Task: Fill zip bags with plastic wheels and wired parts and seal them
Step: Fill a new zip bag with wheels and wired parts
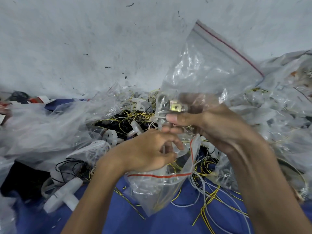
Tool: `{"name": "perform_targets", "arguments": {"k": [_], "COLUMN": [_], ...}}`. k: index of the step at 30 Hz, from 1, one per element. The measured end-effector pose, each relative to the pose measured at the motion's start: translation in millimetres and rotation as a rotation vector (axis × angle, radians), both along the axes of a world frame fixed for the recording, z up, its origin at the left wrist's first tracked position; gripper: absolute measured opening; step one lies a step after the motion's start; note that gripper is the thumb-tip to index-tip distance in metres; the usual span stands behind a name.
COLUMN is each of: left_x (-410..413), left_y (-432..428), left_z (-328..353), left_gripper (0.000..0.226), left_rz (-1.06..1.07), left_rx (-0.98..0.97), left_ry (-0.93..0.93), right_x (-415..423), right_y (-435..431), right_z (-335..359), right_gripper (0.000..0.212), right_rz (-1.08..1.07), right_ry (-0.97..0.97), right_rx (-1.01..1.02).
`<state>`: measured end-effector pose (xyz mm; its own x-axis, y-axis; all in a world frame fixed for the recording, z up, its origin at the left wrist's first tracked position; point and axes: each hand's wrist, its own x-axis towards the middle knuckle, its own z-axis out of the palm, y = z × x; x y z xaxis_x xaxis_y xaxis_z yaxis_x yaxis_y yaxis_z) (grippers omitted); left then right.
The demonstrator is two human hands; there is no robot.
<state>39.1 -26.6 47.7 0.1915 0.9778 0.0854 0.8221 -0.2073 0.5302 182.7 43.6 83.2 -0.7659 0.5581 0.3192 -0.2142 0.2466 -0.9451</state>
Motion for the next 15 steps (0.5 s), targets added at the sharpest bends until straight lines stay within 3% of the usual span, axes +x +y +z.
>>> {"name": "perform_targets", "arguments": {"k": [2, 5, 7, 10, 13, 15], "left_x": [-0.4, -0.1, 0.1, 1.2, -3.2, -9.1], "left_y": [-2.4, -5.2, -5.6, -8.7, -11.3, -12.4], "left_z": [1.7, 4.1, 5.0, 9.3, 8.9, 6.1], "left_gripper": [0.014, 0.024, 0.023, 0.027, 0.026, 0.012], "left_rz": [0.008, 0.002, -0.014, -0.006, 0.024, 0.043], "left_rx": [0.006, 0.036, 0.040, 0.031, -0.003, -0.074], "left_ry": [0.016, 0.023, 0.035, 0.041, 0.079, 0.149], "right_x": [-1.7, -6.7, -10.1, -13.7, -15.2, -14.3], "right_y": [-0.8, -4.5, -10.0, -16.1, -26.6, -27.5], "right_z": [-2.5, -1.3, 2.0, 4.3, 4.0, 1.6], "right_gripper": [0.022, 0.013, 0.016, 0.038, 0.018, 0.016], "right_rz": [0.003, 0.050, 0.024, -0.062, -0.074, -0.054], "right_ry": [-0.013, -0.023, -0.059, -0.101, -0.149, -0.220], "right_rx": [-0.022, -0.107, -0.053, 0.081, 0.204, 0.270]}}
